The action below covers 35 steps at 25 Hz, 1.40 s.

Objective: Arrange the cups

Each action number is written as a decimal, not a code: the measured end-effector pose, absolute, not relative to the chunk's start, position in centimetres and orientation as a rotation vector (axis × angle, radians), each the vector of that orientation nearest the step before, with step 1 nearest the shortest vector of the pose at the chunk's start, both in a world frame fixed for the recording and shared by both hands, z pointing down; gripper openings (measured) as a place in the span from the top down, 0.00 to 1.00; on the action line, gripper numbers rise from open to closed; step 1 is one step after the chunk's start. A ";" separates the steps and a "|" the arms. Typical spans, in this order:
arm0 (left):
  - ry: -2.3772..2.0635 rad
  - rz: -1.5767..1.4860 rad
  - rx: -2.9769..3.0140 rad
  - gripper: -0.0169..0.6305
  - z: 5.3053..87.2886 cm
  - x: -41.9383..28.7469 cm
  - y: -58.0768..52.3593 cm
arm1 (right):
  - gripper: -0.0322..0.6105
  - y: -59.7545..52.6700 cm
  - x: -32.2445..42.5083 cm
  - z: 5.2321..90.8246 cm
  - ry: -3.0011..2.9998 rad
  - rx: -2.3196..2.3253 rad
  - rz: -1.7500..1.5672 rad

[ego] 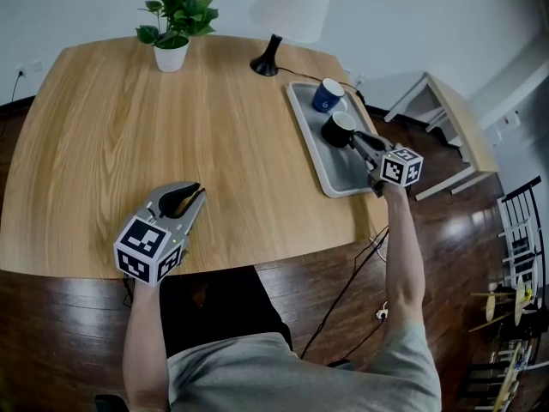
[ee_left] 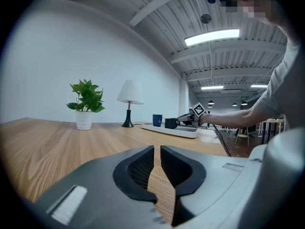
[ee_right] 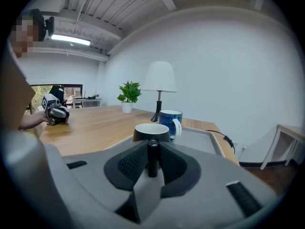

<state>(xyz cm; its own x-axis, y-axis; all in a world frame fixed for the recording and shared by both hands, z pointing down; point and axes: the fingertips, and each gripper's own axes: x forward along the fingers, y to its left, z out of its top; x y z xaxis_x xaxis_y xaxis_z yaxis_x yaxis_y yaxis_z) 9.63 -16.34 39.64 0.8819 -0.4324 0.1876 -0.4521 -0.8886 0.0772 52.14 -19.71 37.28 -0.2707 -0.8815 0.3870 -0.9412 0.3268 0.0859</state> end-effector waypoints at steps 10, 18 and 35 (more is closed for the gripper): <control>-0.690 0.252 2.935 0.89 39.4 10.7 -16.3 | 0.68 -17.1 53.0 34.1 -2.084 1.816 0.135; -0.675 0.254 2.944 0.89 39.8 10.0 -16.1 | 0.75 -12.3 25.4 33.5 -2.652 1.388 -0.034; -0.632 0.248 2.955 0.89 39.7 10.1 -15.6 | 0.75 -13.9 15.2 38.5 -2.643 1.308 0.081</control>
<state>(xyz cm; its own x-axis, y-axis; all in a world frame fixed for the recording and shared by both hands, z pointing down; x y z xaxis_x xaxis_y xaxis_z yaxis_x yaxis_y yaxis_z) 10.05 -15.57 39.73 0.9001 -0.3960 0.1816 -0.4138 -0.9075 0.0726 15.22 -13.90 38.54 -0.5920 -0.7821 0.1946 -0.7925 0.6088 0.0355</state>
